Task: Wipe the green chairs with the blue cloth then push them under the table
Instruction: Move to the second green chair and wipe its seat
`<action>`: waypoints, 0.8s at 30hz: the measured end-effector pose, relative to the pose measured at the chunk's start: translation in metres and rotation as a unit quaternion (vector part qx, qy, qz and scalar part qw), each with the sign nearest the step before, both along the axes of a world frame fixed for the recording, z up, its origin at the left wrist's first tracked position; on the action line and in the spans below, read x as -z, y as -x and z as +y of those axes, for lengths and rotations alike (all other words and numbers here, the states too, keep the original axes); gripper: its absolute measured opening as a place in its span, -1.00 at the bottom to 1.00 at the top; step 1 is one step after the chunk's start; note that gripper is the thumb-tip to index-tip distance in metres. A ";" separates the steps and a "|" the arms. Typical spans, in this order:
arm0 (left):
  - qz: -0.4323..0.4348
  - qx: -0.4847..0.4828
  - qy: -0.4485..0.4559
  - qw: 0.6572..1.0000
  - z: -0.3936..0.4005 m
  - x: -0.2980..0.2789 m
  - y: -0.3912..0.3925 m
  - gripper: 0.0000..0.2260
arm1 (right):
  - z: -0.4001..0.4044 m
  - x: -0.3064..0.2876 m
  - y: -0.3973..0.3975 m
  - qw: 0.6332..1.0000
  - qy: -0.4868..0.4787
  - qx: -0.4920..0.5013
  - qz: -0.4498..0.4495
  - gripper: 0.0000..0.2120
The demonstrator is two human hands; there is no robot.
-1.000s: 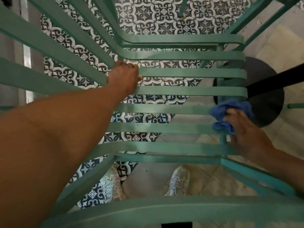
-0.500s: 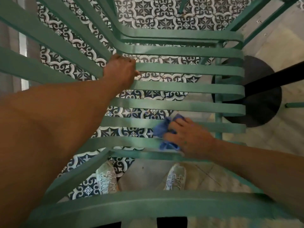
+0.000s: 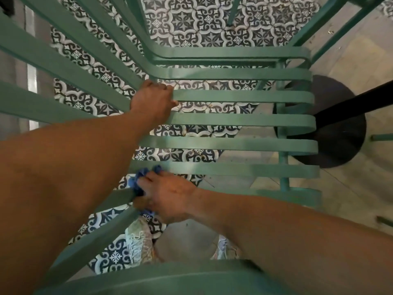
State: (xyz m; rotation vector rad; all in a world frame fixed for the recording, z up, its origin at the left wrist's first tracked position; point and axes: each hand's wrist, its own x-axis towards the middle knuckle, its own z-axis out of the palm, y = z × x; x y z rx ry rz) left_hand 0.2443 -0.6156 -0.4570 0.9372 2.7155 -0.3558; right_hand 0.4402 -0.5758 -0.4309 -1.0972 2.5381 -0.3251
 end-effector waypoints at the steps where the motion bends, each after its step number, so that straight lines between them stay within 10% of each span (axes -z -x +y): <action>1: -0.005 -0.004 -0.001 1.000 -0.001 0.002 0.000 -0.61 | 0.022 -0.002 -0.006 1.000 -0.008 -0.018 -0.008 -0.72; 9: 0.006 -0.003 -0.021 1.000 0.000 -0.003 -0.002 -0.59 | 0.283 -0.036 -0.107 0.951 -0.143 0.273 -0.034 -0.61; 18: 0.004 0.003 -0.010 1.000 0.003 -0.002 0.000 -0.59 | 0.021 0.034 0.049 0.976 0.071 0.201 0.048 -0.69; 24: 0.000 -0.005 -0.007 1.000 0.003 0.000 0.001 -0.59 | 0.129 0.030 0.028 0.881 0.021 0.444 0.163 -0.91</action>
